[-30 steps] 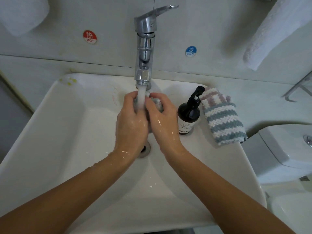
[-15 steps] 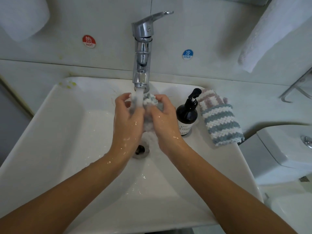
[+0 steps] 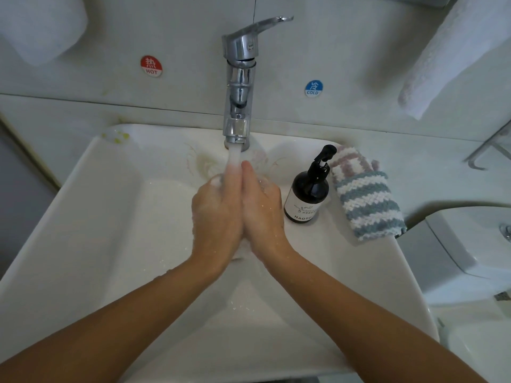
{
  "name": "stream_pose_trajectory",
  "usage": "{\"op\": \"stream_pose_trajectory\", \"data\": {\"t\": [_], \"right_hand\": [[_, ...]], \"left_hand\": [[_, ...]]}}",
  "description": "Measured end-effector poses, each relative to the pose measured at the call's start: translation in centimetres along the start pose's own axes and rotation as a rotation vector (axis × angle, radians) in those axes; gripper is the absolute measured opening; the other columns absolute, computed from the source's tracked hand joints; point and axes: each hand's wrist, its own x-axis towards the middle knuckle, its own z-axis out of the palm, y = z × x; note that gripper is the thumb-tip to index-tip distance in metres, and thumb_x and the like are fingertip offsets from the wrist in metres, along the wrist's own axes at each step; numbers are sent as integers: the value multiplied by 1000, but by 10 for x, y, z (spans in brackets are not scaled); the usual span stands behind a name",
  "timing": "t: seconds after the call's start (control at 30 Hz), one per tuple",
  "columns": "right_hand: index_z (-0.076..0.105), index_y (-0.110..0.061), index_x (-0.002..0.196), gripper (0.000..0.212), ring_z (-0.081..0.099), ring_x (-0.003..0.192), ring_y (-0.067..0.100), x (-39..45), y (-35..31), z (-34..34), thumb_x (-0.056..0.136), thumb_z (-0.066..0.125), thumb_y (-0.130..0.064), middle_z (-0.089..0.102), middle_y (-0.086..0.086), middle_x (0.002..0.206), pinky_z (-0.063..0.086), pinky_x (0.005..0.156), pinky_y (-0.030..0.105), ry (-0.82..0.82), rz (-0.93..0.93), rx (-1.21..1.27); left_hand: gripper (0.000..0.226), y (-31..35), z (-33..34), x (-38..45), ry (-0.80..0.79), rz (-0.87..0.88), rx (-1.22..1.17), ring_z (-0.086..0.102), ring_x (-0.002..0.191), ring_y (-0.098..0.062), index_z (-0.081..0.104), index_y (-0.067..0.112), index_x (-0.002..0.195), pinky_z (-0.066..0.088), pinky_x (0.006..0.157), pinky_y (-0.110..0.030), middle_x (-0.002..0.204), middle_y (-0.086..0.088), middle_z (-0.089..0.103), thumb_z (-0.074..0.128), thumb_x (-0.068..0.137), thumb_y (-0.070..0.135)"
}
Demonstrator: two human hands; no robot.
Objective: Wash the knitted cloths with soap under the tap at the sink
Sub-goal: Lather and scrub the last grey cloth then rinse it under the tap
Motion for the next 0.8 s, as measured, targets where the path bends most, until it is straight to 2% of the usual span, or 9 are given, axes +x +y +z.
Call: {"op": "stream_pose_trajectory", "data": {"t": [0.07,0.13,0.2,0.33,0.47,0.57,0.67,0.73,0.8], "right_hand": [[52,-14,69,38,58,66,14,-1,-2,2,97,40,-37,62,7,70,47,62,36,8,-60,-33],[53,-8,71,40,58,70,25,-3,-3,2,97,39,-36,62,12,74,47,66,42,47,-49,-18],[56,-8,76,39,58,70,18,-7,-5,1,97,41,-37,61,3,72,50,68,42,69,32,25],[58,-28,96,25,65,92,12,-6,-3,2,91,45,-48,66,-9,94,55,85,44,-13,138,106],[66,-25,102,51,70,95,20,2,-5,-1,75,48,-63,73,2,99,55,89,51,-110,206,160],[69,-22,98,57,69,95,21,4,-4,-3,72,46,-68,73,3,97,53,91,50,-97,187,99],[66,-13,91,45,66,82,25,5,-4,-4,89,50,-55,68,5,85,55,84,49,-87,133,50],[63,-7,92,35,58,72,21,5,-3,-6,96,52,-40,63,11,79,51,72,44,-85,97,65],[61,-7,91,31,55,68,20,5,-4,-8,97,53,-36,61,8,76,44,61,35,-78,124,111]], "left_hand": [[41,1,-1,-1,19,-20,17,62,62,7,59,28,70,44,48,-8,66,5,62,39,100,47],[45,0,-3,1,16,3,30,64,63,-4,61,23,69,50,52,-21,65,2,63,38,101,45],[46,0,-3,4,-14,44,2,66,62,-14,65,15,74,52,54,-31,64,-5,65,37,103,38],[34,2,-3,5,-20,83,-76,64,62,1,63,18,84,46,51,-11,63,5,64,38,104,31],[9,3,-2,6,-19,114,-73,65,69,1,50,22,105,48,55,-13,77,9,63,44,102,28],[18,2,-5,11,-4,135,-25,63,78,-1,40,30,114,50,59,-12,91,14,58,50,100,30],[25,1,-9,19,79,127,-17,58,75,6,42,27,111,49,63,-11,94,16,55,59,95,33],[24,0,-10,24,121,79,-24,56,70,11,45,22,108,46,62,-8,89,16,55,62,93,32],[21,-1,-10,28,120,46,-23,57,68,9,50,19,104,44,61,-8,87,15,56,60,94,35]]}}
